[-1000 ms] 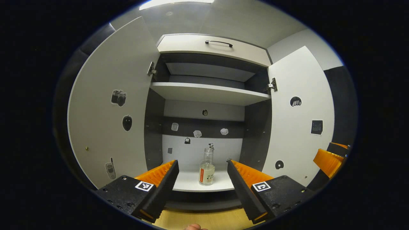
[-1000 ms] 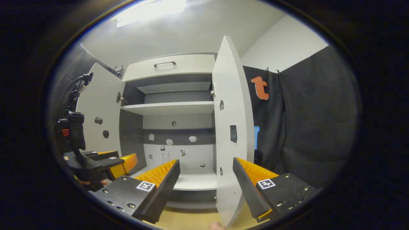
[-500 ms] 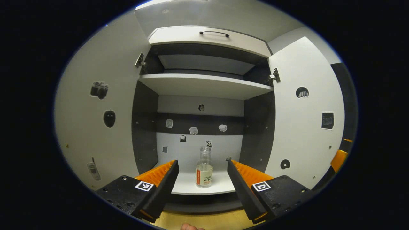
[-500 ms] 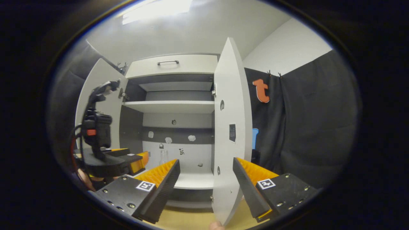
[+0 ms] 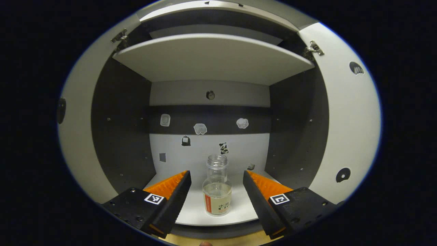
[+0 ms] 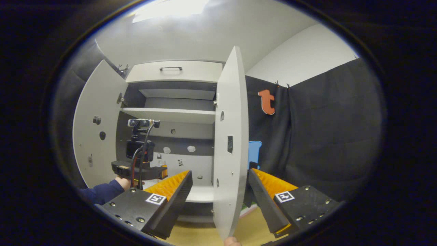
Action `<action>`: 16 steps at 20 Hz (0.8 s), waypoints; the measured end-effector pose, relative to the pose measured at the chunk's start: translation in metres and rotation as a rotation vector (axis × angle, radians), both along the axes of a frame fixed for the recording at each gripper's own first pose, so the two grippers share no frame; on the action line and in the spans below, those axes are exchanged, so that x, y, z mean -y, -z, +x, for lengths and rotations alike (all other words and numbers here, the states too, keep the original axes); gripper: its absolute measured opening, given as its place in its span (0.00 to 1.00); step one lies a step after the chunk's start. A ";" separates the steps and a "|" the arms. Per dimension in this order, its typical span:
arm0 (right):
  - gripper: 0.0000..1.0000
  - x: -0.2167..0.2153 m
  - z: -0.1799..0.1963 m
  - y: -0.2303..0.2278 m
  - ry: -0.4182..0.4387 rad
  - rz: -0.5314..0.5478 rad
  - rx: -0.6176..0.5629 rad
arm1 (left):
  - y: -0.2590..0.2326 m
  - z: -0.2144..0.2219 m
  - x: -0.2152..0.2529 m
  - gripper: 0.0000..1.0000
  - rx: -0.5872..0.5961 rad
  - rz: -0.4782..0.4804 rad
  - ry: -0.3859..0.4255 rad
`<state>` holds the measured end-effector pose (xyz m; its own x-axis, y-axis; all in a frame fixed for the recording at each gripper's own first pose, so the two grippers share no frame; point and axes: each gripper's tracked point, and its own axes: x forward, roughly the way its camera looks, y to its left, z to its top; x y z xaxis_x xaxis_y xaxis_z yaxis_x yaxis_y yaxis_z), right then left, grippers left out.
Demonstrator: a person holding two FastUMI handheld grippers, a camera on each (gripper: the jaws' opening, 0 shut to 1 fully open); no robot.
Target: Grasp the bottle in the cabinet with the left hand and place it on the coaster, then close the right door with the right hand and the left door with the left hand.
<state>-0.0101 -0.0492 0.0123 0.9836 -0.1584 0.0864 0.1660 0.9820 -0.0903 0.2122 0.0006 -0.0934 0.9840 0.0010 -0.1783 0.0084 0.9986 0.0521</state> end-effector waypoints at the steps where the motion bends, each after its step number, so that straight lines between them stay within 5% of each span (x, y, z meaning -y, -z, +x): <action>1: 1.00 0.007 -0.001 0.000 0.027 -0.005 -0.002 | 0.007 0.010 -0.002 0.96 -0.015 0.003 -0.016; 5: 1.00 0.030 -0.009 0.006 0.107 -0.016 -0.023 | 0.017 0.046 -0.010 0.92 -0.018 0.025 -0.061; 7: 1.00 0.042 -0.014 0.004 0.141 -0.019 -0.025 | 0.025 0.053 -0.013 0.75 -0.044 0.038 -0.078; 8: 1.00 0.047 -0.016 0.002 0.153 -0.014 -0.024 | 0.023 0.054 -0.016 0.55 -0.043 0.051 -0.089; 12: 1.00 0.073 -0.024 -0.002 0.202 -0.003 -0.019 | 0.024 0.056 -0.015 0.46 -0.044 0.053 -0.087; 16: 1.00 0.096 -0.030 -0.004 0.242 -0.021 -0.023 | 0.012 0.027 0.005 0.46 -0.027 0.032 0.015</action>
<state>-0.0403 -0.1454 0.0162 0.9188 -0.3884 0.0706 0.3943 0.9115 -0.1169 0.2392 -0.0048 -0.1057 0.9788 -0.0072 -0.2045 0.0249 0.9962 0.0838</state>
